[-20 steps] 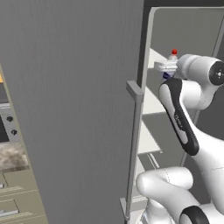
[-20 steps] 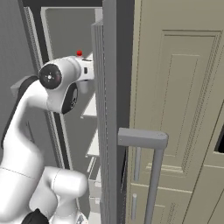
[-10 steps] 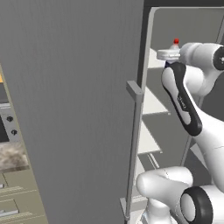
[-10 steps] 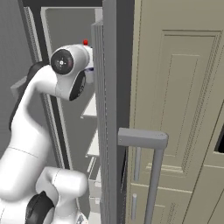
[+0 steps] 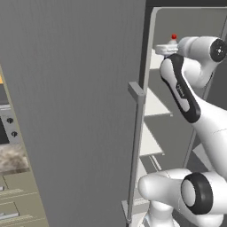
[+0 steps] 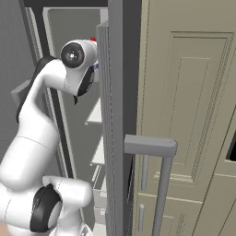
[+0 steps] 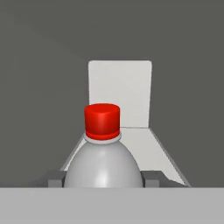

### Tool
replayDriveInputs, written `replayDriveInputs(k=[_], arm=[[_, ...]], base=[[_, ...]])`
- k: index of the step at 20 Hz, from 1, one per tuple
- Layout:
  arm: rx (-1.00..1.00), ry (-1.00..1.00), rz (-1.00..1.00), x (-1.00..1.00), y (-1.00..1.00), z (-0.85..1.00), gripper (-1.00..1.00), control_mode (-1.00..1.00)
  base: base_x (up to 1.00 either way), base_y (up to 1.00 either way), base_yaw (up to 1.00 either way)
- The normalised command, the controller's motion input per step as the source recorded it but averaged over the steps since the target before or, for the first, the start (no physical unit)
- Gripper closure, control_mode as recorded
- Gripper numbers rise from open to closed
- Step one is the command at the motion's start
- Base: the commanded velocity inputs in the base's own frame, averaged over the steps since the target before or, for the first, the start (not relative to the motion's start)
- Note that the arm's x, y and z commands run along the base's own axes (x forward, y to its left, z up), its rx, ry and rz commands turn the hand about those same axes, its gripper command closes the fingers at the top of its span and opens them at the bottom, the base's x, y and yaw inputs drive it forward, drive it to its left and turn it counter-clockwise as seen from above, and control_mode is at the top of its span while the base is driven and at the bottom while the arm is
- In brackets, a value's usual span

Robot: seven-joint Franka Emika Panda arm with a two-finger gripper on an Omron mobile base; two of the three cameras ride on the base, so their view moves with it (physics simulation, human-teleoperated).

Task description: Take the bottled waters from the counter and place them in the freezer to freeze. Close the freezer door after placing the bottles.

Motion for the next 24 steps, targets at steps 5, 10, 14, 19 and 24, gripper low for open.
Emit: replayDriveInputs(k=[5, 10, 14, 19, 24], arm=[[-0.02, 0.00, 0.01, 0.25, 0.00, 0.12, 1.00, -1.00], [0.00, 0.00, 0.00, 0.18, 0.00, 0.00, 1.00, -1.00], [0.00, 0.00, 0.00, 0.39, 0.00, 0.00, 1.00, -1.00], [0.00, 0.00, 0.01, 0.42, -0.05, 0.00, 1.00, -1.00], [0.00, 0.00, 0.02, 0.43, 0.00, 0.00, 1.00, -1.00]], base=[[0.00, 0.00, 0.00], [0.00, 0.00, 0.00], [0.00, 0.00, 0.00], [0.00, 0.00, 0.00], [0.00, 0.00, 0.00]])
